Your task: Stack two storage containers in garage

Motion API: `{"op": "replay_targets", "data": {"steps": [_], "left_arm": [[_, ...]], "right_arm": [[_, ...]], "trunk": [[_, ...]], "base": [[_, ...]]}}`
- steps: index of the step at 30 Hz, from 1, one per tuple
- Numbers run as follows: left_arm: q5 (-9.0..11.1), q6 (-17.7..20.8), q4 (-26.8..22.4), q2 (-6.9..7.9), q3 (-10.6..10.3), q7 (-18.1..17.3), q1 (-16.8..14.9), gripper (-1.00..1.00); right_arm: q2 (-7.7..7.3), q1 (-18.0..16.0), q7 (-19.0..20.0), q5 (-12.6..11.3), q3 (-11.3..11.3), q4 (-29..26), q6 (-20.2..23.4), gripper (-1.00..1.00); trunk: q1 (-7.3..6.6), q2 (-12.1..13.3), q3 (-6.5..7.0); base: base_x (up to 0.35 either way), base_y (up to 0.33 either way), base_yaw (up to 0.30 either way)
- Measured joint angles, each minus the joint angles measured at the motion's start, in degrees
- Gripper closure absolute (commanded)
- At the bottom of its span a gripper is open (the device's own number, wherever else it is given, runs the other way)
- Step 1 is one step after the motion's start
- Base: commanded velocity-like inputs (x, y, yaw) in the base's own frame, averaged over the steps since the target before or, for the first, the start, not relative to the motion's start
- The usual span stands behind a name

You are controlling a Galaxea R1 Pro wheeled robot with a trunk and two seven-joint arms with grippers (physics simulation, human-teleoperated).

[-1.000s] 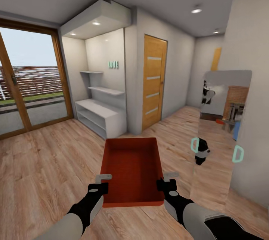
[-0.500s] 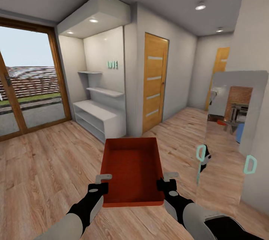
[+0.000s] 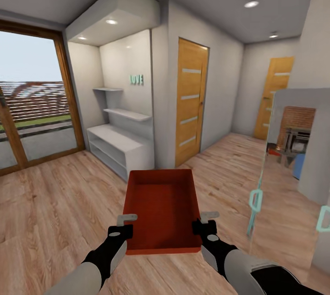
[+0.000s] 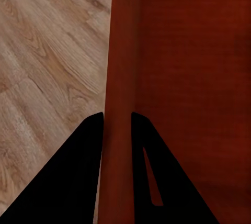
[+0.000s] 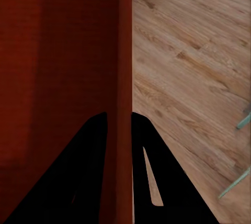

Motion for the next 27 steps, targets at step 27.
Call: {"op": "replay_targets", "data": {"steps": [27], "left_arm": [[0.1, 0.0, 0.0, -0.01, -0.1, 0.0, 0.0, 1.00]], "right_arm": [[-0.01, 0.0, 0.0, 0.0, 0.0, 0.0, 0.0, 1.00]], "trunk": [[0.00, 0.0, 0.00]], "base": [[0.320, 0.087, -0.125]]}}
